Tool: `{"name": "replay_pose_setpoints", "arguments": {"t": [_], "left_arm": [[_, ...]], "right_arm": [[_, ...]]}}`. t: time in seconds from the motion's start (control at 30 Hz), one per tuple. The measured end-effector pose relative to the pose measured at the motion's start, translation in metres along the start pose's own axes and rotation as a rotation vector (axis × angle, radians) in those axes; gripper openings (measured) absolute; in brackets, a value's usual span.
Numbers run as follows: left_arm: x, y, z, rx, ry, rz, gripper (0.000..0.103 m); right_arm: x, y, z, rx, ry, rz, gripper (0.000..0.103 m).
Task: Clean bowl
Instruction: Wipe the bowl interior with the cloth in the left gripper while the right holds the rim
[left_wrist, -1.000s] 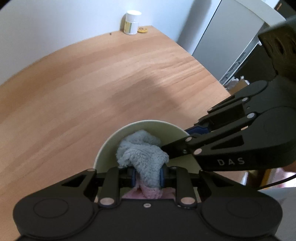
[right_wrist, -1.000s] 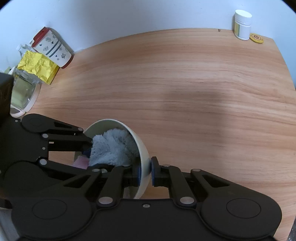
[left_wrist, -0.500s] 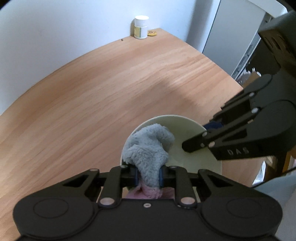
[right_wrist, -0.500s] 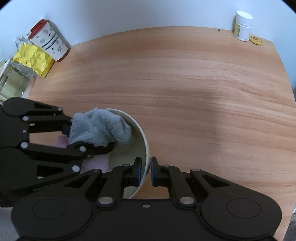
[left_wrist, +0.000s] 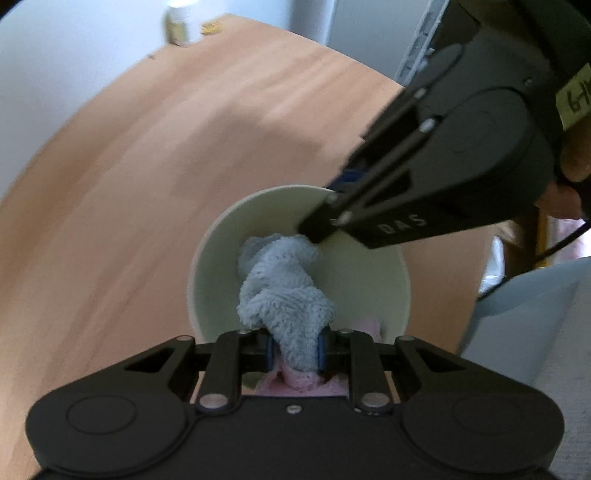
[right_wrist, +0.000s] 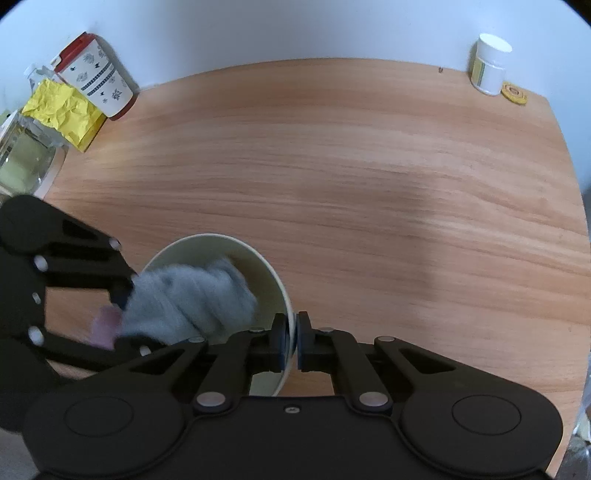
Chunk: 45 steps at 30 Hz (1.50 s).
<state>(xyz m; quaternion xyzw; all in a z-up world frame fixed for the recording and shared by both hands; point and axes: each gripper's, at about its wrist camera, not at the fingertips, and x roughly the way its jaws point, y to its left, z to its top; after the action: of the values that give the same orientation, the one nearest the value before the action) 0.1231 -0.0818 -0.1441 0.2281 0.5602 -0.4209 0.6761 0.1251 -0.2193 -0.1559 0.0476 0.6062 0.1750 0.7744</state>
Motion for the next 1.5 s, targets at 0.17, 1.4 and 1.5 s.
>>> {"name": "replay_pose_setpoints", "arguments": {"t": [0.17, 1.4, 1.5], "left_arm": [[0.007, 0.001, 0.003, -0.047, -0.031, -0.086, 0.019], [-0.003, 0.001, -0.008, -0.132, -0.172, 0.105, 0.018], [0.000, 0.003, -0.005, -0.139, -0.186, 0.103, 0.017]], "right_arm": [[0.000, 0.001, 0.002, -0.016, 0.010, -0.001, 0.007], [-0.009, -0.011, -0.015, 0.031, 0.028, 0.062, 0.010], [-0.010, -0.009, -0.016, 0.006, 0.030, 0.056, 0.010]]}}
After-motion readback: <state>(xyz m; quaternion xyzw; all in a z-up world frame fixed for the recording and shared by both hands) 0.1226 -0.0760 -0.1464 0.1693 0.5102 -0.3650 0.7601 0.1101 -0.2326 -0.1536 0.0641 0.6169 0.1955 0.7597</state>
